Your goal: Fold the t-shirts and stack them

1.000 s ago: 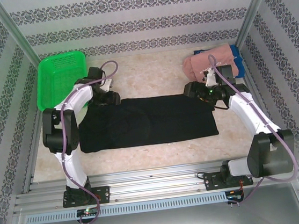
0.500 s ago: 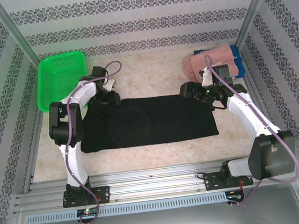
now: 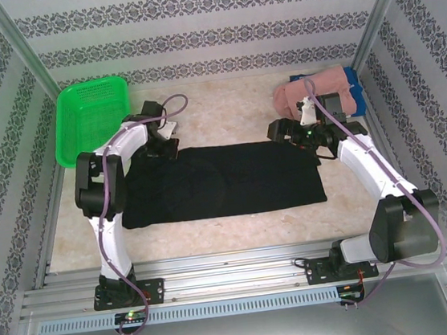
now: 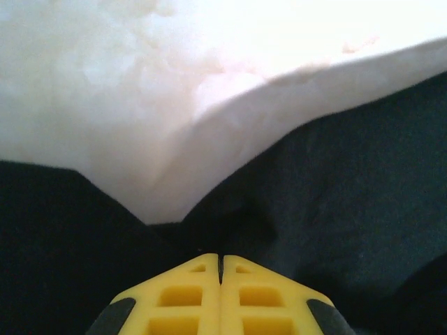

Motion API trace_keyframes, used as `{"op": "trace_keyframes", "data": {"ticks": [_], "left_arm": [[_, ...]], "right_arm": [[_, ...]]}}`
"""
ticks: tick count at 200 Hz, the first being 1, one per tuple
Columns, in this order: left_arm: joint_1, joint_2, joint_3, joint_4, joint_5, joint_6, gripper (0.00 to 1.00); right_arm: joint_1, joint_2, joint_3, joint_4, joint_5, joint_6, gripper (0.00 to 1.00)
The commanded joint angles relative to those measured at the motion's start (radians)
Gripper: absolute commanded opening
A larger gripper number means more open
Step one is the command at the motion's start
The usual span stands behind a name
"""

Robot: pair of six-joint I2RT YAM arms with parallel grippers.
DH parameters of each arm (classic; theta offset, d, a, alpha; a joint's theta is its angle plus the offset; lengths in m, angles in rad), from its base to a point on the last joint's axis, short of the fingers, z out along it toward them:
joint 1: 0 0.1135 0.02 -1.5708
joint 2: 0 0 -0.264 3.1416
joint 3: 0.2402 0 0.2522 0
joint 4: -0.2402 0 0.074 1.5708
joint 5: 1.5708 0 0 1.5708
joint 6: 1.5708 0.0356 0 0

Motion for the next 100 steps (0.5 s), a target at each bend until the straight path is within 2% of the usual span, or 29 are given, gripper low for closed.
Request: {"op": "trace_keyframes", "data": {"ticks": [1,39,63,100], "left_arm": [[-0.019,-0.105,-0.033,-0.021,-0.003,-0.003,0.00],[-0.066,-0.235,-0.127,-0.006,0.009,-0.037,0.00],[-0.113,-0.321,-0.238,0.059,0.037,-0.084,0.00],[-0.137,-0.436,-0.419,0.135,0.071,-0.162,0.00]], "right_arm": [[0.012,0.019,0.046,0.022,0.004,-0.007,0.98],[0.015,0.051,0.073,0.036,-0.001,-0.003,0.98],[0.017,0.077,0.093,0.039,0.014,0.000,0.98],[0.016,0.119,0.130,0.030,0.017,0.005,0.98]]}}
